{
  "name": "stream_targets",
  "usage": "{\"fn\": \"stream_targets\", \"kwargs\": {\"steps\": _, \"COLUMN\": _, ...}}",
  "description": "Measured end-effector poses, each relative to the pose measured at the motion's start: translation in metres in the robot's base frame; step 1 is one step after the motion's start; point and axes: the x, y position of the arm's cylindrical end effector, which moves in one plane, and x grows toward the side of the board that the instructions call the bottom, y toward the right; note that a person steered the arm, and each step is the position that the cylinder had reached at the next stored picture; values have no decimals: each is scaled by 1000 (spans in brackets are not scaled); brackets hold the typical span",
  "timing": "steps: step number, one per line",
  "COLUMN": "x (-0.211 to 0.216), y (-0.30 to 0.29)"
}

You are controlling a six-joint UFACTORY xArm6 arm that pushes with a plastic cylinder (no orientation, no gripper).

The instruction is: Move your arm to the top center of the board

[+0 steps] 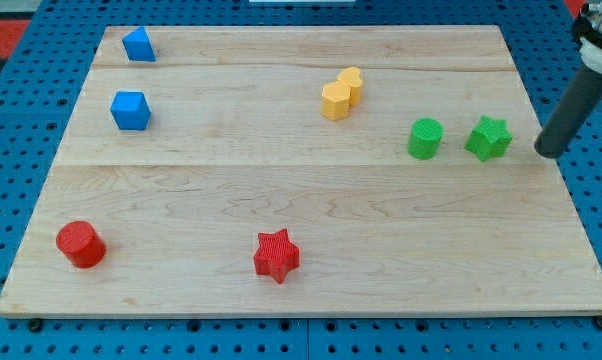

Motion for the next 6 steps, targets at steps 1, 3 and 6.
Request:
{"fn": "stream_targets", "kwargs": {"steps": 1, "x": -15, "y": -27}}
{"fn": "stream_targets", "kwargs": {"steps": 3, "x": -18, "y": -100}}
{"fn": "stream_targets", "kwargs": {"steps": 6, "x": -153, "y": -150}}
